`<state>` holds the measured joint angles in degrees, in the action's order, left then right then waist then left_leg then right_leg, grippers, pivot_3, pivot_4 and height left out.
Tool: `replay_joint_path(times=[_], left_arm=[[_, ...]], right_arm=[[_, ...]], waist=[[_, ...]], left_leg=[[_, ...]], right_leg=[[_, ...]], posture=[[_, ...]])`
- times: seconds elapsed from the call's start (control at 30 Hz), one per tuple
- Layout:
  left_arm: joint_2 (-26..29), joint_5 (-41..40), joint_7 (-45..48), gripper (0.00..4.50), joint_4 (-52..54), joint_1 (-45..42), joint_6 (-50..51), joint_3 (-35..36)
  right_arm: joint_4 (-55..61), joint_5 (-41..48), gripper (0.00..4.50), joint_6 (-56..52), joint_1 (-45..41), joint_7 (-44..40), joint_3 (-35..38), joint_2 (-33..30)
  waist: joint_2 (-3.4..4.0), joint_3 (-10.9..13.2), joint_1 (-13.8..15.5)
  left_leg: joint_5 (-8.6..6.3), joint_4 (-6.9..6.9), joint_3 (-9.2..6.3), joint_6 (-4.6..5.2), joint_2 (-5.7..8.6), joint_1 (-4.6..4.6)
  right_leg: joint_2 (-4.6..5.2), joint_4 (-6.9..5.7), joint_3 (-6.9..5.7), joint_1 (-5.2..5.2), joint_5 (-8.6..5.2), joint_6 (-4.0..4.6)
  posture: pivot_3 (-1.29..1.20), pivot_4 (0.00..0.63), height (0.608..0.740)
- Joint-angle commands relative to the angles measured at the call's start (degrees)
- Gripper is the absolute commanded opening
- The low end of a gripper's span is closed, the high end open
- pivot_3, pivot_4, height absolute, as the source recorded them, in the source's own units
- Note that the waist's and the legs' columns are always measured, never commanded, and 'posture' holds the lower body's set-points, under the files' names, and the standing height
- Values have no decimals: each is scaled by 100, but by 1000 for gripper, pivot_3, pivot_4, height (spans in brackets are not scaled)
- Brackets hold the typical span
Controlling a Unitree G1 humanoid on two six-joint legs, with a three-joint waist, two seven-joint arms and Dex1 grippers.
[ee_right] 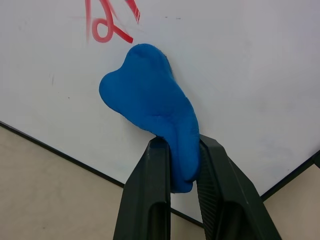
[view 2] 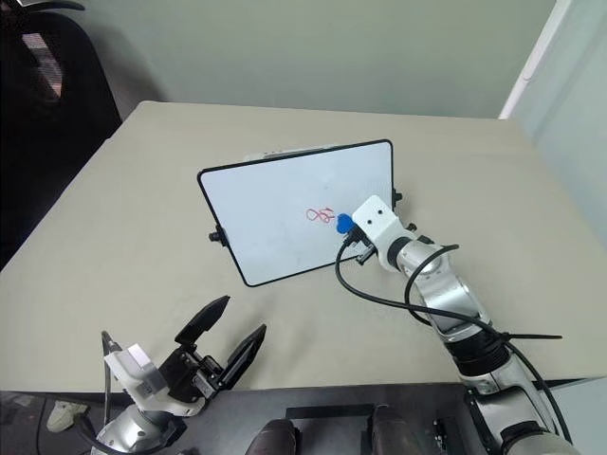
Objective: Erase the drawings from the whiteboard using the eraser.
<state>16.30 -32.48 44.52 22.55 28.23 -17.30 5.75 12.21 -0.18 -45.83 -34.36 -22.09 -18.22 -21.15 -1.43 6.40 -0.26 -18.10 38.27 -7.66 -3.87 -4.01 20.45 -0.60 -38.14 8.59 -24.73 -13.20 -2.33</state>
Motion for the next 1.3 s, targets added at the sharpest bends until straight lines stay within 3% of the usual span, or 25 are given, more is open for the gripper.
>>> replay_joint_path(times=[0.03, 0.37, 0.9, 1.3], left_arm=[[-19, -56, -8, 4500, 138, 4, -28, 15], [-28, -41, 5, 4500, 202, 52, -42, -32], [-28, -42, 4, 4500, 192, 32, -42, -34], [-35, -17, 29, 4500, 265, 127, -76, -100]], right_arm=[[371, 76, 421, 22, -488, -81, 232, 147], [577, 134, 421, -10, -957, -344, 88, 349], [-87, -396, 421, -94, -367, -475, -397, -324], [-24, -471, 421, 143, -370, -414, -228, -168]], waist=[[1, 1, -21], [2, 1, 13], [1, 1, 42], [1, 1, 27]], left_leg=[[0, -1, 0, 0, 0, 1], [-1, -10, -1, -2, 0, 13], [13, 1, -2, -26, 0, 20], [15, 1, 0, -30, 0, 7]], right_leg=[[-1, -1, 0, -3, 0, 0], [2, 11, 1, -13, -3, 4], [5, 8, 3, -13, 7, -10], [2, 6, 6, -3, 14, -1]], posture=[[0, 150, 740], [0, 150, 740], [0, 150, 740], [0, 150, 740]])
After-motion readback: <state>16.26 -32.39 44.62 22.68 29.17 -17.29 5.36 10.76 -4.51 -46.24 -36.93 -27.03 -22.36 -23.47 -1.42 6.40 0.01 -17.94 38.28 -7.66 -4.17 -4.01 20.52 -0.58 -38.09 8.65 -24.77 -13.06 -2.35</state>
